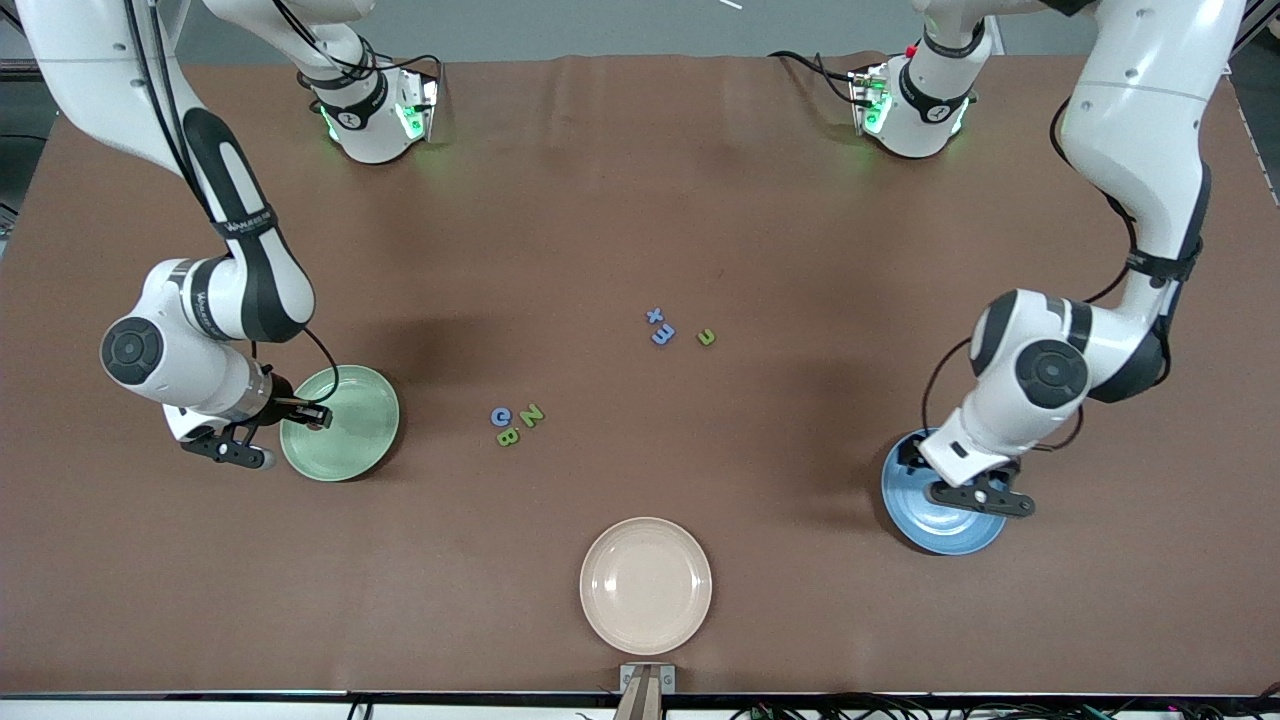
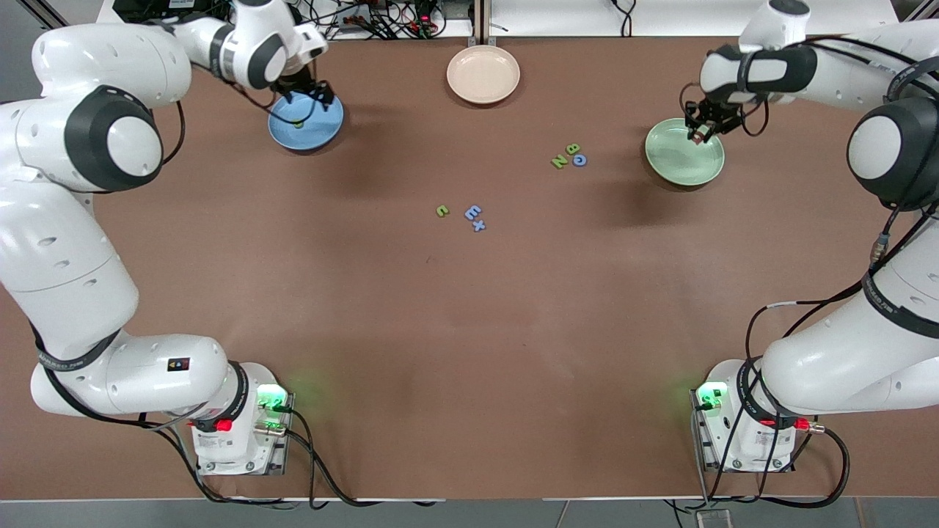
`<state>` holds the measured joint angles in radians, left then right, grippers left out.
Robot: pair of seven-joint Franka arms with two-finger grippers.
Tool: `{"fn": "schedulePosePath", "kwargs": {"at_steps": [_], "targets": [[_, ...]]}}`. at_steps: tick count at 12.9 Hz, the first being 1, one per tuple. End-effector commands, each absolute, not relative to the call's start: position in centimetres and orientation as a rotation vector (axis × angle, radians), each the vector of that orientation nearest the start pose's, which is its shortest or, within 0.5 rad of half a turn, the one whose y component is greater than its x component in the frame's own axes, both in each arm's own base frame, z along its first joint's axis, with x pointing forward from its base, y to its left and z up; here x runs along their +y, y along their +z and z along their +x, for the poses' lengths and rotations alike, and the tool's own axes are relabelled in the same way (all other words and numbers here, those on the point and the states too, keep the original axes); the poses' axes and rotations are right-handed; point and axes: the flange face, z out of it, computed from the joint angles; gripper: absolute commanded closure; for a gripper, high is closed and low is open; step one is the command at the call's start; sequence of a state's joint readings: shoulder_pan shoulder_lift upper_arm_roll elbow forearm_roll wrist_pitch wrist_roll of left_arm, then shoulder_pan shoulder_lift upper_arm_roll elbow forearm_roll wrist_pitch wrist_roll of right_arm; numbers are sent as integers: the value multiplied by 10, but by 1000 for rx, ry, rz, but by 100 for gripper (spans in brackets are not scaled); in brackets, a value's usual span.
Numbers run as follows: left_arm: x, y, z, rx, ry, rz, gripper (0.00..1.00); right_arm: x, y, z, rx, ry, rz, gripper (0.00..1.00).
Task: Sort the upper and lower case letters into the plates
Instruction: 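Return both grippers to the letters for the next pieces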
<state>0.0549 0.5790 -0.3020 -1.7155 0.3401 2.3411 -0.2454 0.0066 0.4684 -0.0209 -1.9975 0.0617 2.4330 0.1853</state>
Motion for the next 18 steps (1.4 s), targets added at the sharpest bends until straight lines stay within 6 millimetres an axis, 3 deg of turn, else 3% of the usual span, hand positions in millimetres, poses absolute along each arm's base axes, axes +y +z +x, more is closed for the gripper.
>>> {"fn": "schedulePosePath", "kwargs": {"at_steps": [1,2,3,4,5,6,7,9,10,12,14,18], "targets": [[-201,282,633,85,-53,-3089,0,5,186,595,347,67,-3084,99],[-232,276,617,22,-30,-3104,0,5,186,596,347,67,-3084,97],[-260,271,605,-49,-20,-3110,0,6,188,597,347,70,-3084,76],[-299,260,587,-99,-15,-3109,0,6,191,599,353,63,-3083,11],[-334,248,569,-144,-15,-3123,0,10,199,604,346,49,-3081,0],[-359,234,556,-232,-25,-3147,0,17,215,613,341,76,-3079,0],[-371,220,547,-281,-33,-3156,0,27,238,627,393,141,-3072,0],[-382,197,520,-354,-70,-3123,3,71,280,651,520,166,-3059,0],[-383,188,508,-408,-68,-3093,7,96,276,654,550,159,-3059,0],[-386,178,486,-485,-59,-3051,13,140,249,651,562,104,-3066,0],[-399,176,473,-546,-56,-3040,17,182,209,638,576,73,-3087,0],[-413,174,460,-610,-57,-3035,22,221,177,611,622,-14,-3136,0]]}}
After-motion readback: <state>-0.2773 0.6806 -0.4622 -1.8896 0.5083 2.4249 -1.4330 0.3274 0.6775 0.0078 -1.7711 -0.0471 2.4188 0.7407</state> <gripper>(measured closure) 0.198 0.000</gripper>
